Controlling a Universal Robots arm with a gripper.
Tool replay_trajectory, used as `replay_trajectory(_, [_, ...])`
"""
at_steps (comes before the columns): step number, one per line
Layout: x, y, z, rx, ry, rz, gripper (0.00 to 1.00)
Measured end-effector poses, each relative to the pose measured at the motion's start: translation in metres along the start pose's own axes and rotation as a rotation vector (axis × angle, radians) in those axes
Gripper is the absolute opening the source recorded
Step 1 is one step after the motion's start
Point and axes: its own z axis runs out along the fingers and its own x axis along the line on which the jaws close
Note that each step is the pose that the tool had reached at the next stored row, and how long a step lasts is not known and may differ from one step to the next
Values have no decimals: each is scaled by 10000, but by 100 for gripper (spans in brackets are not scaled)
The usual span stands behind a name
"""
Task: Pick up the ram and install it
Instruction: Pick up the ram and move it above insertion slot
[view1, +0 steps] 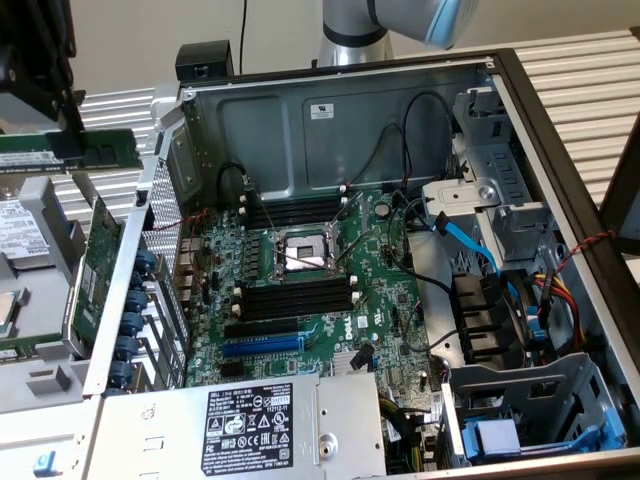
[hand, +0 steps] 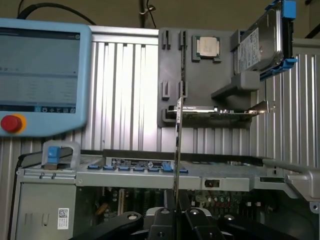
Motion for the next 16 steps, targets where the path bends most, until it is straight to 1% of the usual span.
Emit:
replay_trajectory(3, [-44,-78,0,-1,51,3,14])
replay_trajectory(9, [-137,-242,0,-1,129,8,14])
replay_trajectory(13, [-201,-367,-1,-1,153,10,14])
replay_trajectory(16, [-238,-485,-5,-2,159,10,14])
